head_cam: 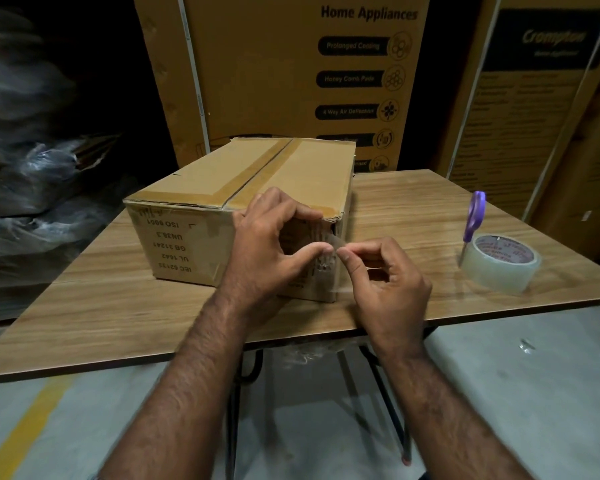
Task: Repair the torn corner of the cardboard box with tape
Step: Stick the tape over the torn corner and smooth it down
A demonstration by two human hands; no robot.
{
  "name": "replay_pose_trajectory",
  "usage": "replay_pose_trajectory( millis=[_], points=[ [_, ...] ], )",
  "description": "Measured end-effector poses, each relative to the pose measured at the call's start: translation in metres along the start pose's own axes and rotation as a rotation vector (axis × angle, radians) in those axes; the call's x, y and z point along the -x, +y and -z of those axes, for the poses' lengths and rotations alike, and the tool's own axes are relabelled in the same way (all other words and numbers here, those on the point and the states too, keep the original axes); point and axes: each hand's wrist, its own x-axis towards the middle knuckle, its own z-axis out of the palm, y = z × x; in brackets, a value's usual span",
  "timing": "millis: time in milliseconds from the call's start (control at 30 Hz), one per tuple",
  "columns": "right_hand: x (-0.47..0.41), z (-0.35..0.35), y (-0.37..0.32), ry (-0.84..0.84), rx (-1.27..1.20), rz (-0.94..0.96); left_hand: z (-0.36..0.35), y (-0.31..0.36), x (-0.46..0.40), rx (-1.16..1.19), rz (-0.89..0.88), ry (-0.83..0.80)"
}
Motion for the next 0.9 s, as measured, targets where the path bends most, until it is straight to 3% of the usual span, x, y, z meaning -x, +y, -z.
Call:
replay_pose_trajectory(
  millis=[467,900],
  points=[
    [-0.012,-0.009,0.001,-0.014,-0.029,-0.101,-0.015,0.008,-0.005,-0.063,0.053,0.176],
    [-0.003,-0.008,0.007,-0.106,-0.129,-0.205,-0.015,0.005,-0.004,-0.065,0.032,0.173]
  ],
)
